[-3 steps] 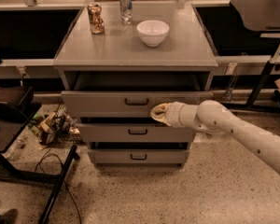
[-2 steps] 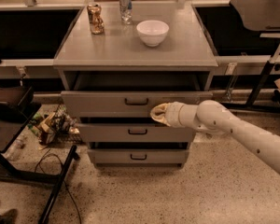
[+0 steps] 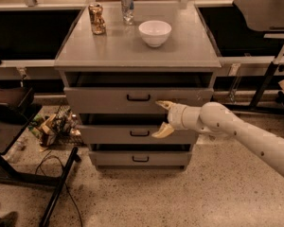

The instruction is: Close top drawer

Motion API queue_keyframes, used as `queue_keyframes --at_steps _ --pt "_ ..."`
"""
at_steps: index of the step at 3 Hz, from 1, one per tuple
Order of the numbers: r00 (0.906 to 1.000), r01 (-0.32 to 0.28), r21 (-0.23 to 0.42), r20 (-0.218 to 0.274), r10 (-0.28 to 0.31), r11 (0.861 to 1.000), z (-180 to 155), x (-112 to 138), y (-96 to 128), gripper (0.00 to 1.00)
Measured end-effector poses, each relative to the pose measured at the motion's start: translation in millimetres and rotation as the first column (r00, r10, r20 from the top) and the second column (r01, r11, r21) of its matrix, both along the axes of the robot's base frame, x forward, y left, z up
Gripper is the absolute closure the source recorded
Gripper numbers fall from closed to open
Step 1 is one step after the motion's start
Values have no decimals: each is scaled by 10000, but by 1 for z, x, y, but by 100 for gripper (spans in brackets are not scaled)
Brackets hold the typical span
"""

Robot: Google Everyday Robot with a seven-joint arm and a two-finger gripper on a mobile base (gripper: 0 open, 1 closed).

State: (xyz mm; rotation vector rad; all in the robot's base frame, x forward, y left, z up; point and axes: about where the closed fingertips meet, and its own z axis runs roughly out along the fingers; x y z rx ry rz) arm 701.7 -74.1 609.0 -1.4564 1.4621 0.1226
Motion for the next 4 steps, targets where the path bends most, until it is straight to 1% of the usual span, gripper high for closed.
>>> queue_keyframes --at_steps 1,2,3,4 --pt "10000 -1 0 0 1 10000 0 0 0 0" --pt "10000 -1 0 0 1 10000 0 0 0 18" --pt "10000 -1 -1 0 1 10000 0 -3 0 42" --pt "10000 -67 -672 -47 64 9977 14 -28 -2 65"
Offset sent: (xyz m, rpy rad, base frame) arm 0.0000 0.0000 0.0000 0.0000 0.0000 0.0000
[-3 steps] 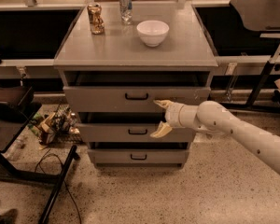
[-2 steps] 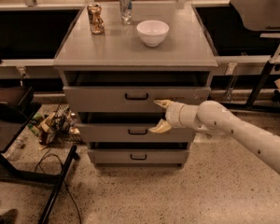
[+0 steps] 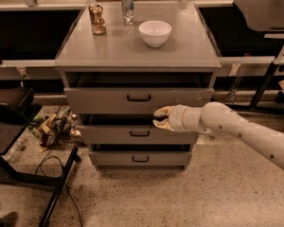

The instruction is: Close top drawer

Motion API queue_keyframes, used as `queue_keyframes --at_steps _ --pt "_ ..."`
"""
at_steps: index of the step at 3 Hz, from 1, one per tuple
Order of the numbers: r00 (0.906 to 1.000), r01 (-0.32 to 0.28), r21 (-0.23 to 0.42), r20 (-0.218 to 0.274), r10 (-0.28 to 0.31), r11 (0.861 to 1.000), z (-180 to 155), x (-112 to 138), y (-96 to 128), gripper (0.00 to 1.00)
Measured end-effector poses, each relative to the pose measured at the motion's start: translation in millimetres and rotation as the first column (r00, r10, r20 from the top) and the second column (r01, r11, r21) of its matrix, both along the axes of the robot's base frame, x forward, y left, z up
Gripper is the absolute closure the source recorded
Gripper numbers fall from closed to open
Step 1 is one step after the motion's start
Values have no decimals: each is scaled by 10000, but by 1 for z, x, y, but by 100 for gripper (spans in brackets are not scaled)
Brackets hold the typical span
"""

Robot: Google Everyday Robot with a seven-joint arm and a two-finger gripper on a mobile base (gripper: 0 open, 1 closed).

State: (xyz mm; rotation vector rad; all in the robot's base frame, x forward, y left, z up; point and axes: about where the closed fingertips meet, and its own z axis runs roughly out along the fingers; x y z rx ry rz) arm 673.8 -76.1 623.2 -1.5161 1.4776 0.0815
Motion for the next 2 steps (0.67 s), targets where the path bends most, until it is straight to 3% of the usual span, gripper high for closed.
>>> queue_keyframes --at_steps 1,2 --pt "9977 301 -1370 -566 -381 9901 11 -49 -23 88" --pt "9890 556 -2980 -1148 -936 9530 11 -92 -47 100"
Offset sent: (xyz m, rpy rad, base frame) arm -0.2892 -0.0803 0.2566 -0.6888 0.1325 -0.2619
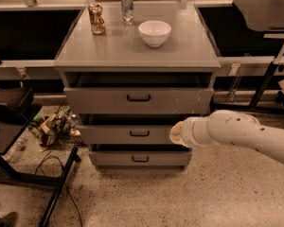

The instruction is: Close top drawer

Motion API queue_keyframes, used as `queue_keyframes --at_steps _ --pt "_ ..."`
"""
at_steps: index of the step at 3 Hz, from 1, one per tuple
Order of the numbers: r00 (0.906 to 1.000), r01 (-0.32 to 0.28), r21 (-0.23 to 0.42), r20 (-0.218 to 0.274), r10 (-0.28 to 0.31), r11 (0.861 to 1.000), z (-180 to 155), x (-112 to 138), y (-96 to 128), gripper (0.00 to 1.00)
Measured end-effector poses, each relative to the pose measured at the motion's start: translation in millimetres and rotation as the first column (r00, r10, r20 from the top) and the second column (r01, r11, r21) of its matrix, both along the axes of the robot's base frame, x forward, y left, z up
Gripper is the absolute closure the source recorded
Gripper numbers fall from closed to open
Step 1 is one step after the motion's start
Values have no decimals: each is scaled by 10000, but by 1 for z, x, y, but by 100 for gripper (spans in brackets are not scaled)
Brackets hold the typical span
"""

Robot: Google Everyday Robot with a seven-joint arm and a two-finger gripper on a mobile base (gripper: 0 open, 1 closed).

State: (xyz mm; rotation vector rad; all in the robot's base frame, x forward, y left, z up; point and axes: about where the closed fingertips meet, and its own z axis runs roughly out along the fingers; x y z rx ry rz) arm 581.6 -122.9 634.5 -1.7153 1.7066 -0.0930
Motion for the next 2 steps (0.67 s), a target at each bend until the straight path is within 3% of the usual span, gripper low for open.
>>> queue_keyframes --at_steps 1,2 --pt "10000 88 -1774 12 -87 9841 13 -35 -25 100" --pt "9968 803 -2580 222 -772 9628 34 -91 -58 83"
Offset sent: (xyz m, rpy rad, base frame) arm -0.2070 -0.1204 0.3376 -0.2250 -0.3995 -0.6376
